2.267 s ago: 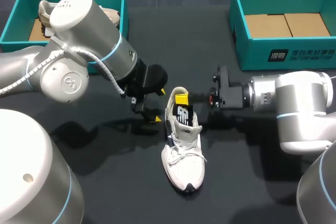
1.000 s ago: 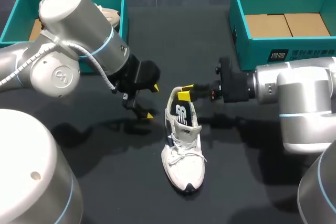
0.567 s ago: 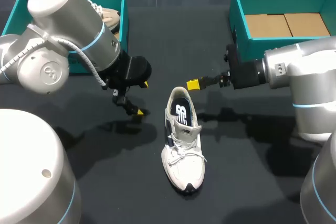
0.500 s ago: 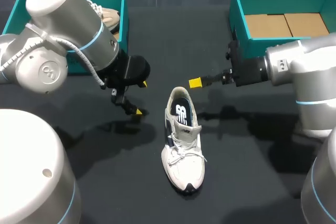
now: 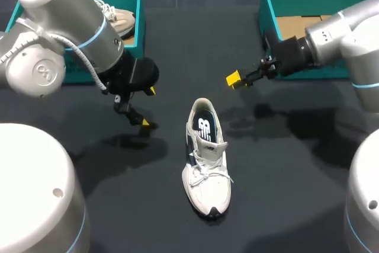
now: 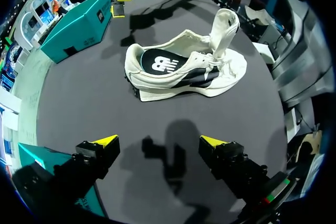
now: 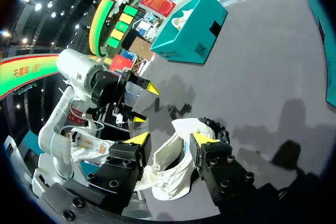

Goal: Take the shoe out of the shoebox, open the shoe tongue, remove and reinsert the insole, then place the shoe into the shoebox

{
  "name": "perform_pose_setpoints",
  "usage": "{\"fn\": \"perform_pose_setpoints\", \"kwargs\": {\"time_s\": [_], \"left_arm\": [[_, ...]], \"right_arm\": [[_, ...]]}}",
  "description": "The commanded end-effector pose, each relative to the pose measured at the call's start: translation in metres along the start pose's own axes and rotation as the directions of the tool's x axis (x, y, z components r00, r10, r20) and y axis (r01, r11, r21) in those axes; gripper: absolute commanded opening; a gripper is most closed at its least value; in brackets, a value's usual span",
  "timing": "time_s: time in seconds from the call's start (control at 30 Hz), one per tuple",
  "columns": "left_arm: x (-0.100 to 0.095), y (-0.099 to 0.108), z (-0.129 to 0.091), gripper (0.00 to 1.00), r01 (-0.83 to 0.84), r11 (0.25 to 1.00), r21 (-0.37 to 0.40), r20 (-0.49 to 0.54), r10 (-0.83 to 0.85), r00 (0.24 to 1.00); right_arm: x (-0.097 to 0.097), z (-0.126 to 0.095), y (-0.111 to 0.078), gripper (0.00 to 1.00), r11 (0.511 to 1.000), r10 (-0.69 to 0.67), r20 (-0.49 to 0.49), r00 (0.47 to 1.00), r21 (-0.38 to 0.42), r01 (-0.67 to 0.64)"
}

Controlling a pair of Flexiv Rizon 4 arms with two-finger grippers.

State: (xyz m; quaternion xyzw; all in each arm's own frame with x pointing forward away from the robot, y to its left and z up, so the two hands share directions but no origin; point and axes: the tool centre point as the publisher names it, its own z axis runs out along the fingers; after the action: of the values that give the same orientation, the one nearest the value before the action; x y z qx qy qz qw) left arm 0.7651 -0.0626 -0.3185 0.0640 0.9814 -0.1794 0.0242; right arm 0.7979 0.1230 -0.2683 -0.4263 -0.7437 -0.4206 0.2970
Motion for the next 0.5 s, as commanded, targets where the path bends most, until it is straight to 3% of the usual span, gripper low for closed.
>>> {"fn": "perform_pose_setpoints", "kwargs": {"time_s": [0.03, 0.2, 0.3, 0.4, 0.5], "left_arm": [[-0.004, 0.008, -0.017, 1.00, -0.017, 1.000, -0.009, -0.028, 0.017, 0.999], [-0.011, 0.017, -0.027, 1.00, -0.042, 0.999, -0.017, -0.062, 0.041, 0.997], [-0.013, 0.021, -0.034, 1.00, -0.044, 0.999, -0.029, -0.068, 0.042, 0.997], [-0.015, 0.026, -0.043, 1.00, -0.052, 0.998, -0.028, -0.073, 0.050, 0.996], [-0.019, 0.032, -0.050, 1.00, -0.063, 0.998, -0.029, -0.078, 0.061, 0.995]], "right_arm": [[0.016, -0.012, 0.003, 0.48, 0.984, 0.039, 0.116, 0.993, 0.170, -0.059], [0.019, -0.018, 0.006, 0.44, 0.965, 0.113, 0.246, 0.963, 0.202, -0.165], [0.020, -0.021, 0.006, 0.28, 0.955, 0.143, 0.318, 0.937, 0.205, -0.215], [0.023, -0.023, 0.007, 0.00, 0.949, 0.165, 0.380, 0.910, 0.192, -0.252], [0.026, -0.024, 0.007, 0.00, 0.949, 0.172, 0.448, 0.877, 0.165, -0.270]]}}
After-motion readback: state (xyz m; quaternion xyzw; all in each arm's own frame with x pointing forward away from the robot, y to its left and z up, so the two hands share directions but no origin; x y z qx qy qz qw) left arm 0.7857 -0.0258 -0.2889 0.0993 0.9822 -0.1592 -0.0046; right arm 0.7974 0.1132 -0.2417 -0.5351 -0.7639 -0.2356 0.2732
